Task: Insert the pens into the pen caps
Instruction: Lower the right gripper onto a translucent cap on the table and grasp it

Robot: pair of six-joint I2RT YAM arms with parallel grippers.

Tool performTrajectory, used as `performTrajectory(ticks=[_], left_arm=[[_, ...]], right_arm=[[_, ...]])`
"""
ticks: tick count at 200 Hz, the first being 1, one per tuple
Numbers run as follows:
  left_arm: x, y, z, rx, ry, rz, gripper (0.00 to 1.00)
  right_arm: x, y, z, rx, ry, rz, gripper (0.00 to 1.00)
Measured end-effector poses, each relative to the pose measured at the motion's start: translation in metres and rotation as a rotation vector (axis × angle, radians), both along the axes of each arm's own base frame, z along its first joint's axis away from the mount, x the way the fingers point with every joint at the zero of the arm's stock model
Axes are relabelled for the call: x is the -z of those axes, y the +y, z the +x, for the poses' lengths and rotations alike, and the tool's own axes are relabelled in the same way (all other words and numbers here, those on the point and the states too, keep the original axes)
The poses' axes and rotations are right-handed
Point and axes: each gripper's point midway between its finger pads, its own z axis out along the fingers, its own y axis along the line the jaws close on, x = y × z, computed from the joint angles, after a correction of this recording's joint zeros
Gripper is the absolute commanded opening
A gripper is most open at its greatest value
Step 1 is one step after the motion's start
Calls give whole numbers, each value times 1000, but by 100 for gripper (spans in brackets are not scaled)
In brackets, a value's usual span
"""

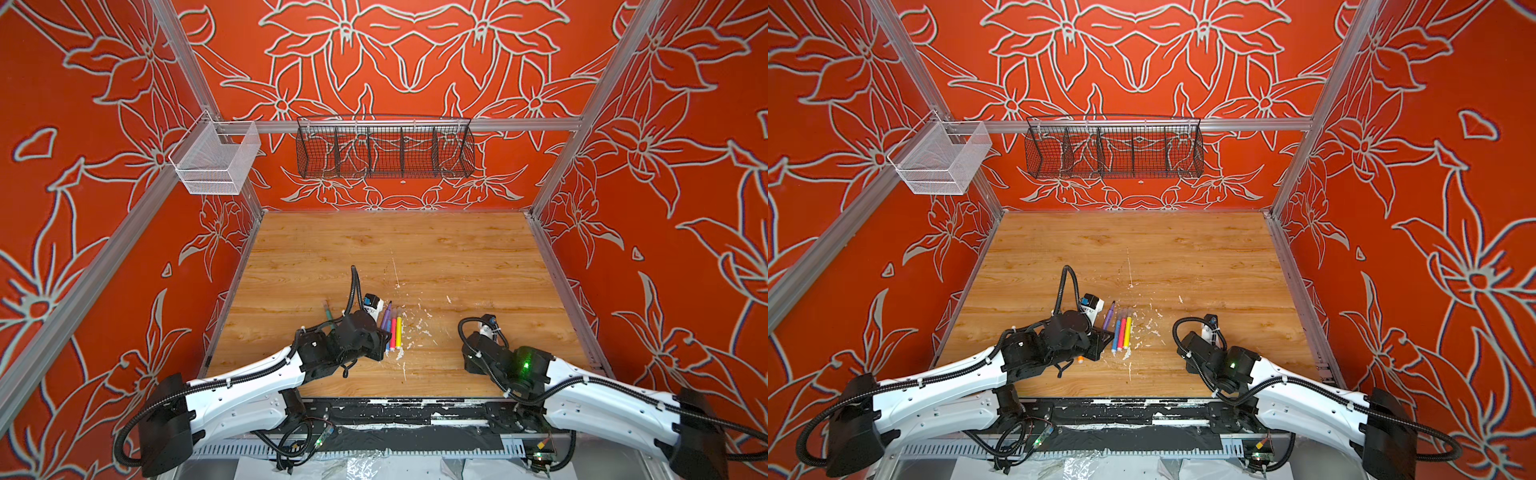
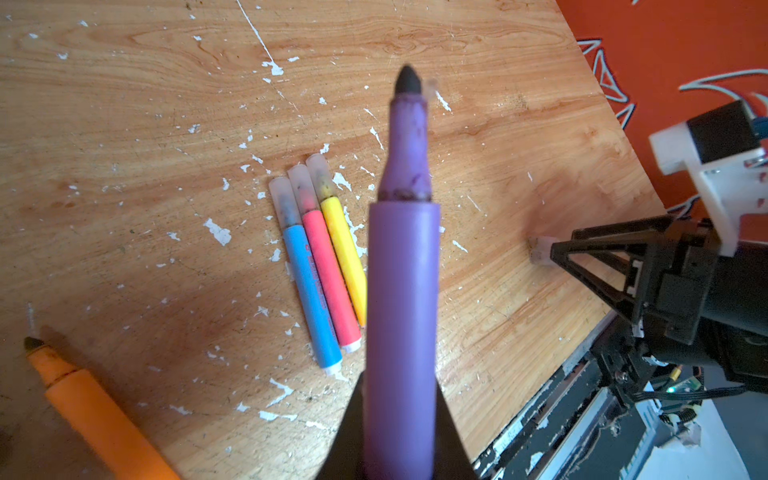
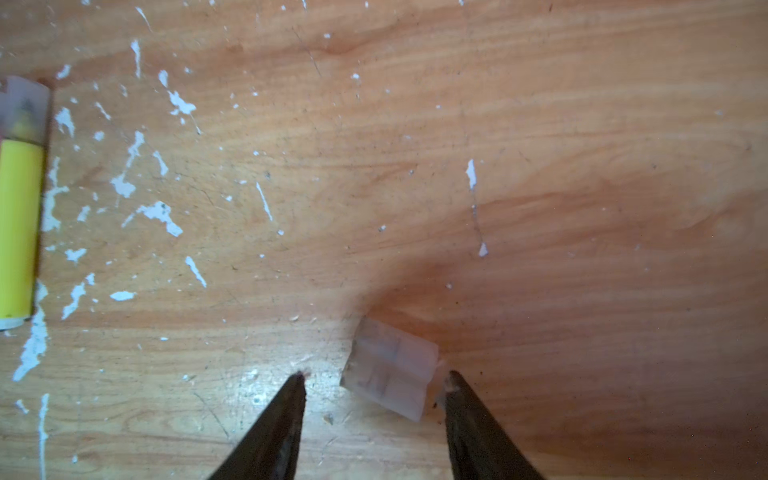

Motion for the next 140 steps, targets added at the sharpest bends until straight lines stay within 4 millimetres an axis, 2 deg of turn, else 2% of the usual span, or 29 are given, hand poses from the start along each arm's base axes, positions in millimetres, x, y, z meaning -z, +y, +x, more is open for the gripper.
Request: performTrajectory(ticks=[24, 64, 88, 140], left_arm=[[0, 0, 0, 0, 0, -1, 0], [3, -3, 2, 1, 2, 2, 0], [9, -4, 3, 1, 15, 19, 0], [9, -4, 3, 0, 13, 19, 0]], right_arm=[[10, 2, -4, -7, 39, -8, 55], [20, 18, -6, -30, 80, 37, 55], [19, 31, -1, -52, 84, 56, 54], [18, 68, 12, -134, 133, 35, 50]])
